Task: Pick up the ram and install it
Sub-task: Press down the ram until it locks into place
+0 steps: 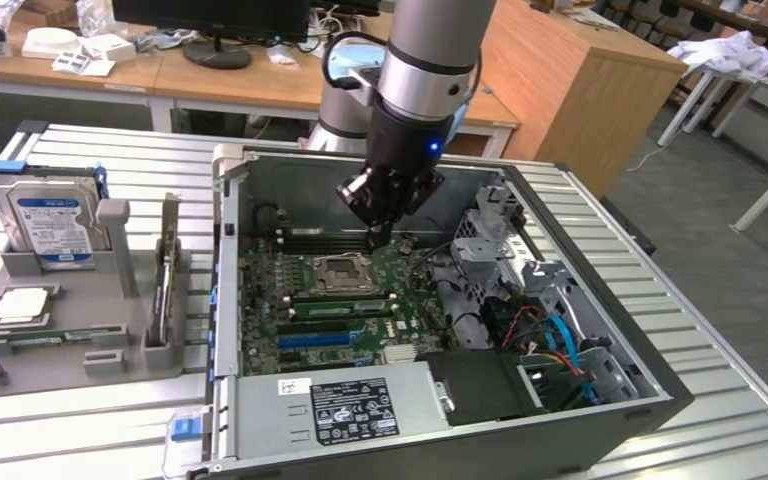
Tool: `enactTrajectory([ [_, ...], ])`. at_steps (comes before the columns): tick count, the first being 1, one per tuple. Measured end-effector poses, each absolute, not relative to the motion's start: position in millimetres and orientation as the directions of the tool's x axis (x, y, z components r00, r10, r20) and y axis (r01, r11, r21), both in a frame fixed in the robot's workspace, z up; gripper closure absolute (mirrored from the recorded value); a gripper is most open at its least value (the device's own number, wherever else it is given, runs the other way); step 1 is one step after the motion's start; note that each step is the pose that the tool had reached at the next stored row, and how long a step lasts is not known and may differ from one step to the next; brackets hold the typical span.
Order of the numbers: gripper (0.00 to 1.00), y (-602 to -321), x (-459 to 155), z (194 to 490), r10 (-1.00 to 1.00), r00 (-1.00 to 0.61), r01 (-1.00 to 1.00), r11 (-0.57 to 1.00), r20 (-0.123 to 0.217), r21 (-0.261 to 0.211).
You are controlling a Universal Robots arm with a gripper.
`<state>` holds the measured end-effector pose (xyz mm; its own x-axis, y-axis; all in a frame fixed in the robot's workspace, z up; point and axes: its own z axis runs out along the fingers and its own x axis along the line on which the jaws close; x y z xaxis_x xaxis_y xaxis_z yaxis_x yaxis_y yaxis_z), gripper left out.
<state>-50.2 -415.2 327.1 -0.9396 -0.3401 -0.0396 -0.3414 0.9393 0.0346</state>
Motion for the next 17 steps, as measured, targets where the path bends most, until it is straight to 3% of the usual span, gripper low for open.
enactTrajectory([
  [8, 0.89, -415.2, -50.2, 326.0, -0.206, -0.978, -0.207, 0.978, -0.039, 0.035],
  [17, 0.89, -415.2, -50.2, 325.9, -0.204, -0.978, -0.205, 0.978, -0.038, 0.035],
])
